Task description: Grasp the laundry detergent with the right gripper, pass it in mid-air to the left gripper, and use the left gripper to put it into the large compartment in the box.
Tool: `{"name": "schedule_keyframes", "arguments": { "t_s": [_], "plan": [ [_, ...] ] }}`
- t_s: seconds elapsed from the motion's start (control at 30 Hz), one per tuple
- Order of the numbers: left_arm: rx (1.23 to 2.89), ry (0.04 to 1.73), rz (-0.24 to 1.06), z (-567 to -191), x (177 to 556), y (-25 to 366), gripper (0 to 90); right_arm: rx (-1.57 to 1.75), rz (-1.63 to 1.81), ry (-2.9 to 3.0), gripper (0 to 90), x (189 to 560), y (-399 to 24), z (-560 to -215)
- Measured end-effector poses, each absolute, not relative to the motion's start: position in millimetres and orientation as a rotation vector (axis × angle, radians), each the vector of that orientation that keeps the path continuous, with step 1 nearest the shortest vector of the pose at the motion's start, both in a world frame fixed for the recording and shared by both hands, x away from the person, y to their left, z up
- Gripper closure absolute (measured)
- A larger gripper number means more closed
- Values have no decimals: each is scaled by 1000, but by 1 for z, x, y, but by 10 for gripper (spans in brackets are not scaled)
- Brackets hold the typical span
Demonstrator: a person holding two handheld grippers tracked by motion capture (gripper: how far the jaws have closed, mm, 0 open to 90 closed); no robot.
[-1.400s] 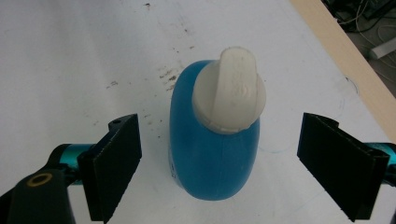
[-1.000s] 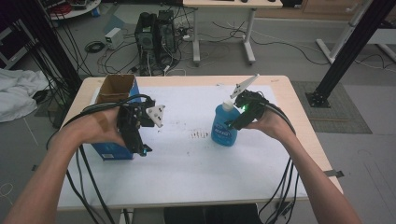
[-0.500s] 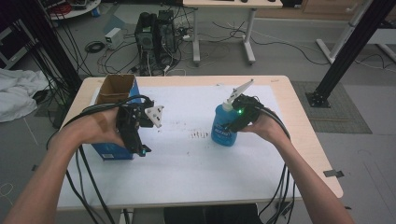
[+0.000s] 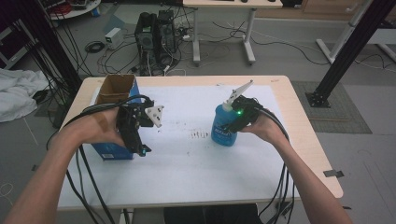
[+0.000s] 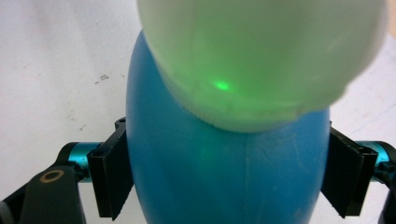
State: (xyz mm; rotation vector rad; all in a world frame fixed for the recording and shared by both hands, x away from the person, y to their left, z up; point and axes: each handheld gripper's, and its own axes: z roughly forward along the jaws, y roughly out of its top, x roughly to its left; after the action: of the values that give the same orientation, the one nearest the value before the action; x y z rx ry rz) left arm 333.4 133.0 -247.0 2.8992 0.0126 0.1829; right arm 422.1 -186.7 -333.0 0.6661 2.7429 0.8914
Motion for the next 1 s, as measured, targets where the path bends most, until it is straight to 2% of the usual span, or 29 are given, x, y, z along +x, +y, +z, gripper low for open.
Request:
{"name": "schedule_keyframes", "arguments": {
  "t_s": [0.3,0.37,1.0],
  "plan": [
    [2887,19,173,-249,333,134,166,671,892,2747,192,422,-186,-335],
    [2886,28,176,-249,332,135,166,642,899,2746,229,423,-186,-335],
    [2883,29,176,-250,333,135,166,662,897,2750,279,423,-184,-337]
  ]
}}
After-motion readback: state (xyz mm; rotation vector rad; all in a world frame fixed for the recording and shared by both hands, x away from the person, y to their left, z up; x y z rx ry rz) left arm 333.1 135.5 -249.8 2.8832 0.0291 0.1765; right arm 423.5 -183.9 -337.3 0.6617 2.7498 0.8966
